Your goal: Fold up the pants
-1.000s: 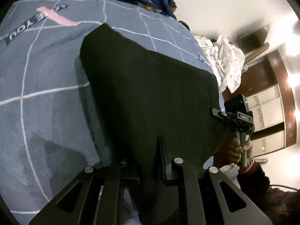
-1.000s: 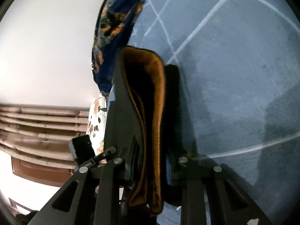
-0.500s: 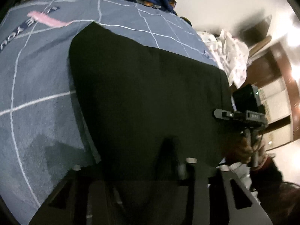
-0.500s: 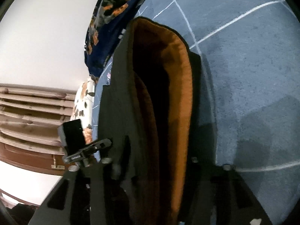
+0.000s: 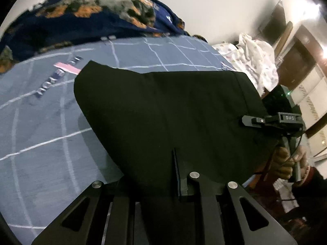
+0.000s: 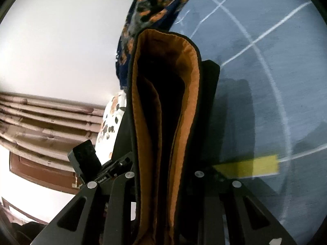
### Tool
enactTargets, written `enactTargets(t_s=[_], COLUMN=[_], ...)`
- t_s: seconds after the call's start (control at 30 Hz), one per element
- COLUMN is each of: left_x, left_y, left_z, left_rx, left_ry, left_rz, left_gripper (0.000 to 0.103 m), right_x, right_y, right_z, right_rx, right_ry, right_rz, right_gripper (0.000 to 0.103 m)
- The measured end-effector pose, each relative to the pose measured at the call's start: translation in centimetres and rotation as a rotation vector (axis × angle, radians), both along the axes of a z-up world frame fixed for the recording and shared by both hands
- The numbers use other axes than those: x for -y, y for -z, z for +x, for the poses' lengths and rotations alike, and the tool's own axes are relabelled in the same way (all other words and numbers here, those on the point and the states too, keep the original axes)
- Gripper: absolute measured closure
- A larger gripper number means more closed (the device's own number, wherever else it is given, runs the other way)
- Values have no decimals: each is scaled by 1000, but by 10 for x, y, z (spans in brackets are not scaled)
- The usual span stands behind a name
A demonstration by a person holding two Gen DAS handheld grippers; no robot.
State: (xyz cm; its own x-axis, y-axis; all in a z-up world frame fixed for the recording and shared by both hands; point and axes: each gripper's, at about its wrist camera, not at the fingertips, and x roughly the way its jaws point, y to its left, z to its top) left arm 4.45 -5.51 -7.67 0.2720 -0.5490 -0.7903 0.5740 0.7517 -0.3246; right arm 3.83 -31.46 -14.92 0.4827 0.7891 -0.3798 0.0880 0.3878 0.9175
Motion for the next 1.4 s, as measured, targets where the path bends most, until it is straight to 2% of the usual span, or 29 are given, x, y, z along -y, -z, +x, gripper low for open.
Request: enactTargets(t_s=[0.27, 0.8, 1.4], left_x=[-25, -51, -76], left_y=[-15, -26, -29], left_z=[-13, -14, 19], left_rx=[95, 190, 189], left_ry=[-49, -111, -167], left_rz=[86, 142, 140], left_gripper=[88, 87, 87], right_x=[-36, -69, -95], right_y=[-12, -28, -42], right_z=[13, 24, 67], right_rx=[18, 24, 24], right_ry=[-38, -61, -97], right_rz=[-1, -29, -44], right_gripper=[81, 81, 81])
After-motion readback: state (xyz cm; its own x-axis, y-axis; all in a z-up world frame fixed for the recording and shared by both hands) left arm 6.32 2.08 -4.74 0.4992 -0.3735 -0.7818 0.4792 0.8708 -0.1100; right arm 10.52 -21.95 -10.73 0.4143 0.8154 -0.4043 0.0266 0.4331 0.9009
